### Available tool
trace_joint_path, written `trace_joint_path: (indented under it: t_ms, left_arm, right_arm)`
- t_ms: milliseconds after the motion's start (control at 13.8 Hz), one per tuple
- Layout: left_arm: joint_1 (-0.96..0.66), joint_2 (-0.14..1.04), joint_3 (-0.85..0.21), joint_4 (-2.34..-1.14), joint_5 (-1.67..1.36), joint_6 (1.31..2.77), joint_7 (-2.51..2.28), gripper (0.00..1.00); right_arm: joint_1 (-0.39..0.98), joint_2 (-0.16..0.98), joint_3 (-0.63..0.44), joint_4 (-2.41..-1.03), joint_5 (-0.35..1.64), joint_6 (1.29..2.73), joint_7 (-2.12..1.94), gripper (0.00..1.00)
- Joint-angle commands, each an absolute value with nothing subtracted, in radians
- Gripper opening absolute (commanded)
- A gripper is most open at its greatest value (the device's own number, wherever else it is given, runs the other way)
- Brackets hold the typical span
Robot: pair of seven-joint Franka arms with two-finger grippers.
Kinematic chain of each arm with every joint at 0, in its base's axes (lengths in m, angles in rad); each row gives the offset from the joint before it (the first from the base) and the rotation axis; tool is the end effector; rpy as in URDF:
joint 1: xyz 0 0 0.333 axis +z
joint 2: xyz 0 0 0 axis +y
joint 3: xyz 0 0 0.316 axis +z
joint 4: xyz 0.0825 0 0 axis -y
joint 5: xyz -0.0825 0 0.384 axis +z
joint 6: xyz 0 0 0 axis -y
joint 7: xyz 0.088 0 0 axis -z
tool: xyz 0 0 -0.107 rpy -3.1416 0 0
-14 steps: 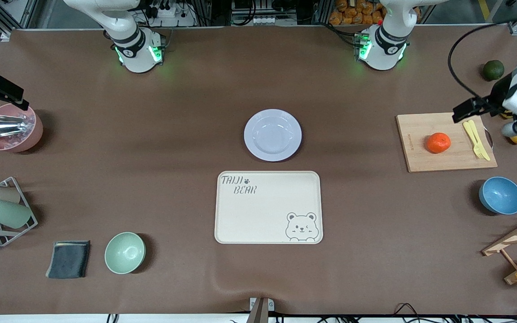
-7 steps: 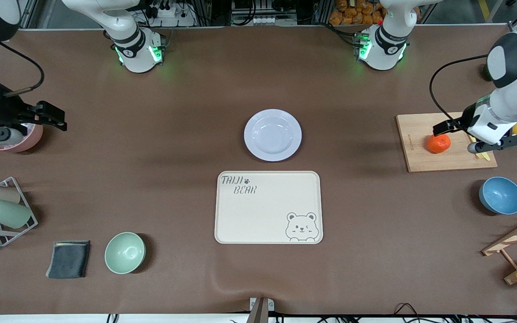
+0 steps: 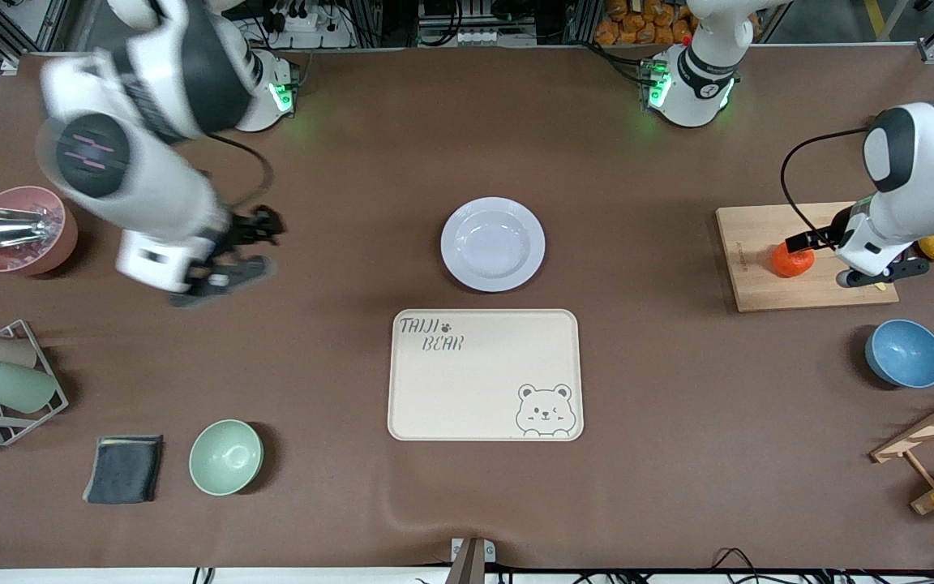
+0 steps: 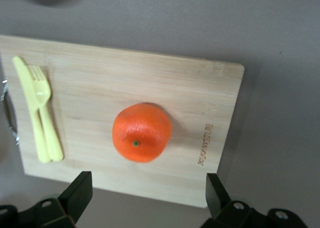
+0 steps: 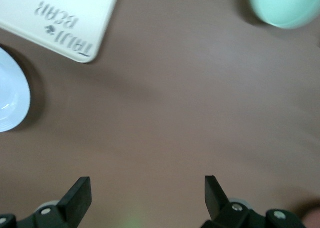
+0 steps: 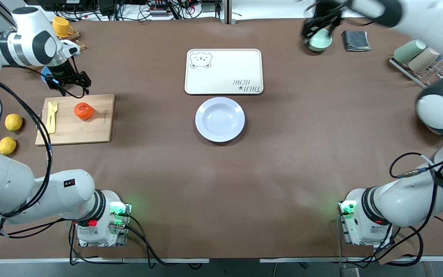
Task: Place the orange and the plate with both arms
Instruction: 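Grasp the orange with the left gripper while the right gripper reaches the plate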
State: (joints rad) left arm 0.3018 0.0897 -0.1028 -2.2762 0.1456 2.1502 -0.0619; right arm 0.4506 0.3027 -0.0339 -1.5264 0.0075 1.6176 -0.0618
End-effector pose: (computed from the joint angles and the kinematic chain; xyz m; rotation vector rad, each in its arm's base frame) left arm 0.4906 0.1050 0.3011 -3.0239 -0.2536 0.3368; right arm 0.5738 0.2574 0.4687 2.9973 0.7300 -0.3213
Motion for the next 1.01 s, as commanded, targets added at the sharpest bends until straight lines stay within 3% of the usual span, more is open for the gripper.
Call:
trace_joint_path:
  t_ms: [0, 290, 652, 942]
  left_arm:
    - [0.339, 0.136, -0.115, -2.281, 0.196, 2.204, -0.037, 1.00]
    - [0.344, 0.170, -0.115, -2.284, 0.201, 2.233, -0.037, 1.00]
    - [0.344, 0.233, -0.112, -2.283, 0.204, 2.260, -0.038, 1.00]
    - [0.351, 0.281, -0.110, -2.278, 0.259, 2.289, -0.040, 1.00]
  right_arm:
    - [0.453, 0.380, -0.049, -1.470, 0.113, 1.669, -0.069, 1.00]
    - [0.417, 0.460, -0.048, -1.479, 0.241, 1.697, -0.080, 1.00]
    - [0.446, 0.457, -0.048, -1.587, 0.705, 1.719, -0.049, 1.00]
    - [0.477, 0.407, -0.048, -1.713, 0.764, 1.824, -0.049, 1.00]
